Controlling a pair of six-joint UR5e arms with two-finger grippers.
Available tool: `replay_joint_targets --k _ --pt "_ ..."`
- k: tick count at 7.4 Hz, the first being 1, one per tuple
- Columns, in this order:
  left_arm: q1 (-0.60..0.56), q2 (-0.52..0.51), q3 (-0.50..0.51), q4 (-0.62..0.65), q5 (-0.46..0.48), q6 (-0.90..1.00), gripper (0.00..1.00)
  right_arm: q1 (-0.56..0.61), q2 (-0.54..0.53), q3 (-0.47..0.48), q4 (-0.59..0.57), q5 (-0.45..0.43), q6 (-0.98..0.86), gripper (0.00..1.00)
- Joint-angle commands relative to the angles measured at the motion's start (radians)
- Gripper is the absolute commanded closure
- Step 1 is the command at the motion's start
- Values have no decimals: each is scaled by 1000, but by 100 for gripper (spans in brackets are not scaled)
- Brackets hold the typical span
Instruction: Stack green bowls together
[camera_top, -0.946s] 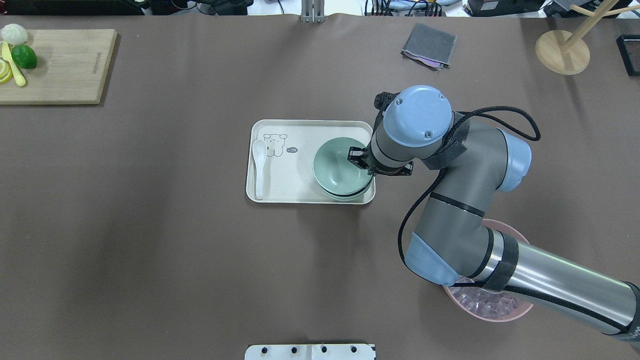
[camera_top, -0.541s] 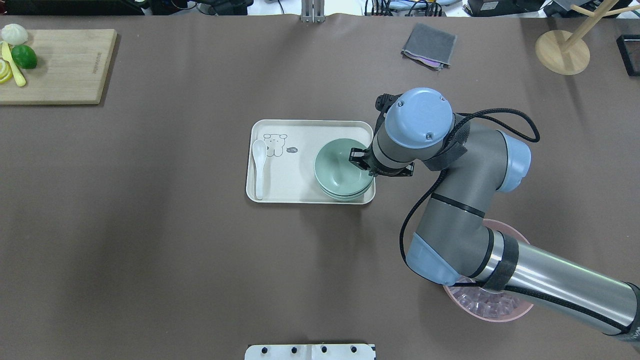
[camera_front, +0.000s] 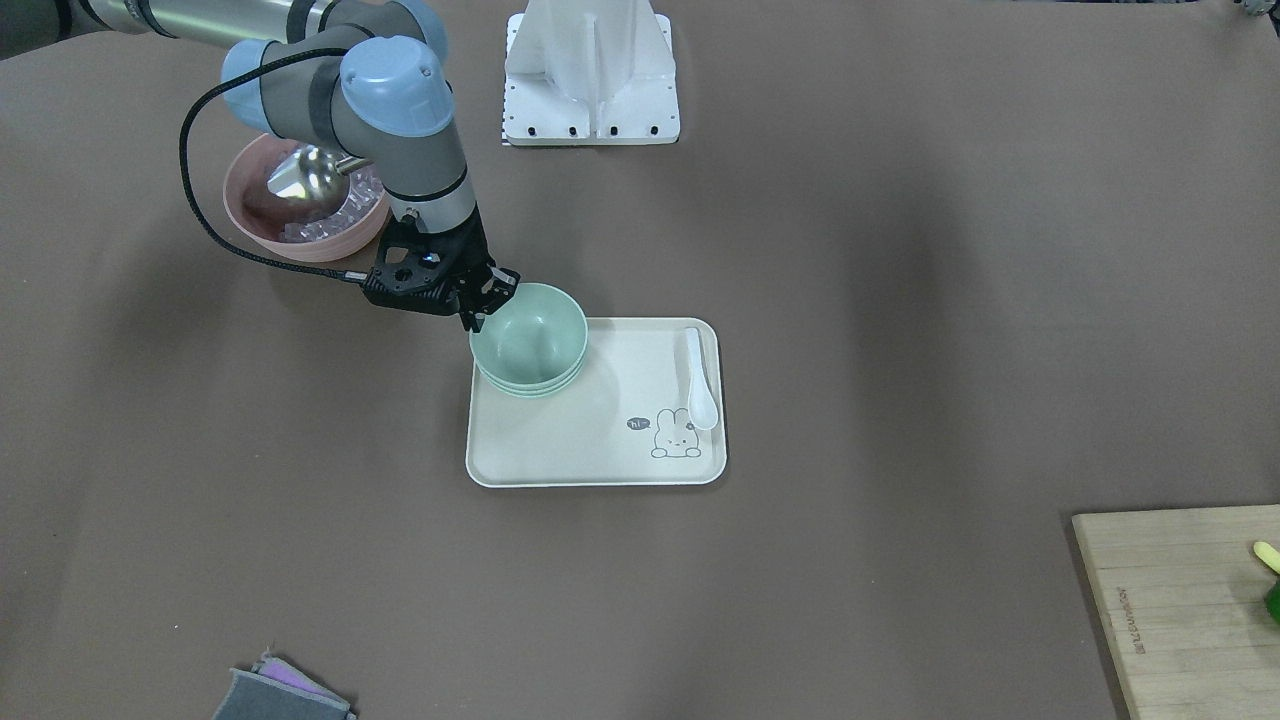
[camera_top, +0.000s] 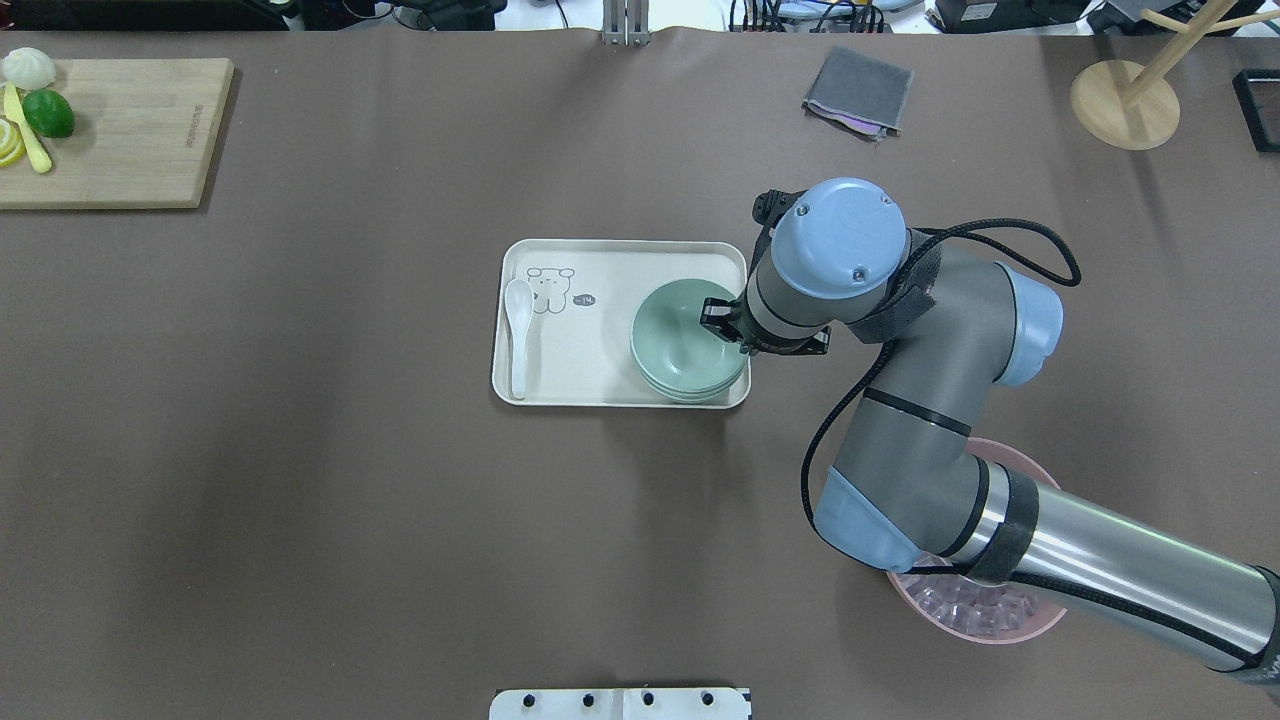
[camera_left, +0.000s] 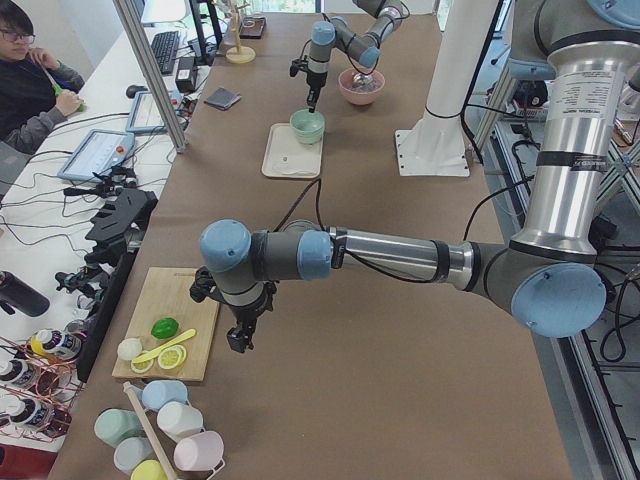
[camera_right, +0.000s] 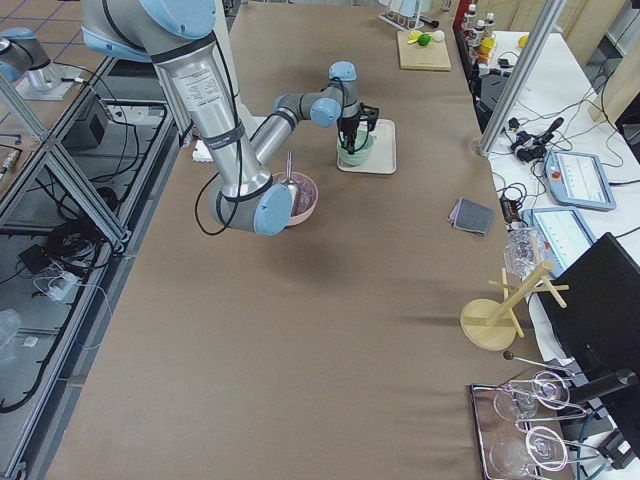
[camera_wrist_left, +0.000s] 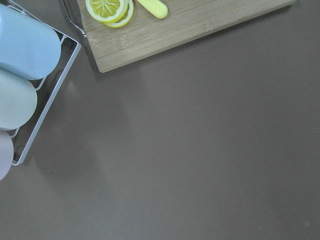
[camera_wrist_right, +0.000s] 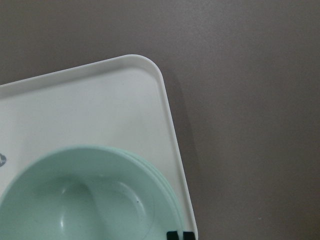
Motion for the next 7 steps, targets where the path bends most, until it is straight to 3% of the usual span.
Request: replay_joint_targets --k 1,6,7 --pt "0 1 -1 0 0 0 2 -1 0 0 0 0 0 100" --pt "0 1 -1 0 -3 0 2 -2 0 2 0 0 0 100" --pt "0 1 -3 0 -3 0 2 -4 -3 2 0 -6 -5 47"
